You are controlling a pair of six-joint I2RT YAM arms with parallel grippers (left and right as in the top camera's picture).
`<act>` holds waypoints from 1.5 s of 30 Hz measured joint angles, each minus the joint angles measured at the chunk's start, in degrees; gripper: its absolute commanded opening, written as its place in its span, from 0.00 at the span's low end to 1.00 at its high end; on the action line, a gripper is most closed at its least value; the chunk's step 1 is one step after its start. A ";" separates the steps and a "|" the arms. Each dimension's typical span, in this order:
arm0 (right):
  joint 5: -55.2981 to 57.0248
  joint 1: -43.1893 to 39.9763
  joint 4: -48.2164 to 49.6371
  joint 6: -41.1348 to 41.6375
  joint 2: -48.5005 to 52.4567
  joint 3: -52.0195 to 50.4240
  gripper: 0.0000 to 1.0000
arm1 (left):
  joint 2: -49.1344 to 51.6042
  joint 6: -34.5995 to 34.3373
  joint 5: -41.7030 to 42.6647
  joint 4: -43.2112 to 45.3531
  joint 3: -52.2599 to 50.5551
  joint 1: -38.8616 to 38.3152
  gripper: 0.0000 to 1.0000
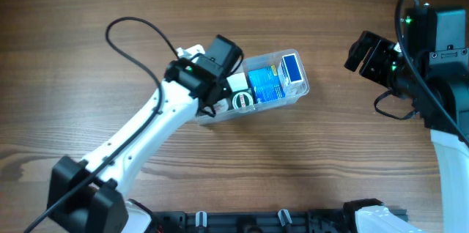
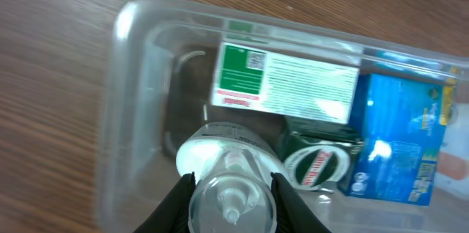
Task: Pack container
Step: 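Carry the white bottle over and lower it into the container, then release the bottle and push it into the container's left end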
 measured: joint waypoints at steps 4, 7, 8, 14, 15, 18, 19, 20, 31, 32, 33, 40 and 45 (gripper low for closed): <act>0.00 0.00 0.00 -0.02 0.00 0.00 1.00 | 0.31 -1.31 -0.26 1.81 0.00 -1.46 0.04; 0.00 0.00 0.00 -0.02 0.00 0.00 1.00 | 0.31 -1.88 -0.87 2.10 0.00 -1.70 0.04; 0.00 0.00 0.00 0.00 0.00 0.00 1.00 | 0.31 -1.95 -1.14 2.25 0.00 -1.70 0.04; 0.00 0.00 0.00 -0.02 0.00 0.00 1.00 | 0.31 -2.10 -1.73 2.43 0.00 -1.70 0.25; 0.00 0.00 0.00 0.00 0.00 0.00 1.00 | 0.31 -2.12 -1.75 2.43 0.00 -1.70 0.31; 0.00 0.00 0.00 0.00 0.00 0.00 1.00 | 0.31 -2.16 -1.77 2.40 0.00 -1.70 0.38; 0.00 0.00 0.00 0.00 0.00 0.00 1.00 | 0.31 -2.23 -1.79 2.43 0.00 -1.70 0.41; 0.00 0.00 0.00 -0.02 0.00 0.00 1.00 | 0.31 -2.34 -1.95 2.47 0.00 -1.70 0.43; 0.00 0.00 0.00 0.00 0.00 0.00 1.00 | 0.31 -2.54 -2.16 2.36 0.02 -1.70 0.56; 0.00 0.00 0.00 -0.02 0.00 0.00 1.00 | 0.28 -2.51 -2.16 2.21 0.02 -1.70 0.57; 0.00 0.00 0.00 -0.02 0.00 0.00 1.00 | 0.28 -2.54 -2.16 1.84 0.04 -1.70 0.58; 0.00 0.00 0.00 0.00 0.00 0.00 1.00 | -2.54 0.02 -2.16 1.11 1.46 -1.70 0.68; 0.00 0.00 0.00 0.00 0.00 0.00 1.00 | -8.66 2.78 -2.23 0.46 2.69 -1.31 0.66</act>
